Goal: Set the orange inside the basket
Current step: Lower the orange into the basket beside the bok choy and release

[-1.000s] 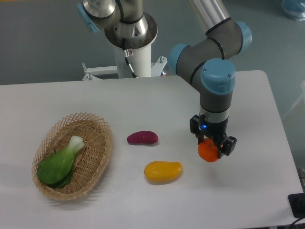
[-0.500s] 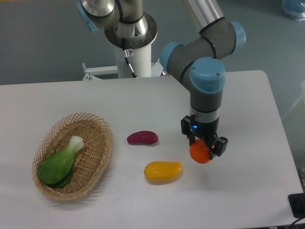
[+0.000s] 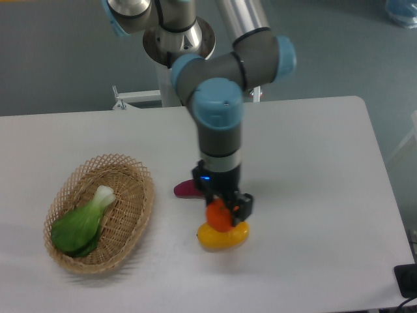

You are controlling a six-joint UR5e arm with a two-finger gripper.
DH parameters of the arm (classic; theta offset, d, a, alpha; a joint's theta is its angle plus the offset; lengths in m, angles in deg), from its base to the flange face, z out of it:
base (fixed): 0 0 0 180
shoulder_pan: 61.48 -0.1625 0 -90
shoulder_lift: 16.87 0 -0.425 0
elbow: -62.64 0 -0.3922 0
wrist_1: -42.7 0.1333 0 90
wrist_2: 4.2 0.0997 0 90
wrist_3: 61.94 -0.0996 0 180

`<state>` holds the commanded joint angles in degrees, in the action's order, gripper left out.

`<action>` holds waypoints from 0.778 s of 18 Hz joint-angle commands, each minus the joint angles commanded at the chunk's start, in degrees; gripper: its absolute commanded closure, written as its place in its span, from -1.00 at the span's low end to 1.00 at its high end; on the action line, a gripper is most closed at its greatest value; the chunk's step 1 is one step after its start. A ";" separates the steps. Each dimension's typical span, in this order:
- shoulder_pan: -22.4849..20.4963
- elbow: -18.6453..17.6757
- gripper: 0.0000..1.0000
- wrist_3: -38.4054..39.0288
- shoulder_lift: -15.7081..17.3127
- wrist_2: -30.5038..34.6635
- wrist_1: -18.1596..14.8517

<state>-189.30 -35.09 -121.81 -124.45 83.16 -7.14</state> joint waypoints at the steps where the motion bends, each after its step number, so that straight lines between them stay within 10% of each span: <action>1: 2.11 -0.27 -0.41 1.15 0.00 0.00 0.00; 11: 11.01 -1.24 -0.47 5.81 -1.67 0.79 0.53; 14: 11.71 -1.68 -0.99 5.73 -3.33 0.79 0.70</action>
<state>-177.58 -36.77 -116.08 -127.78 83.95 -6.43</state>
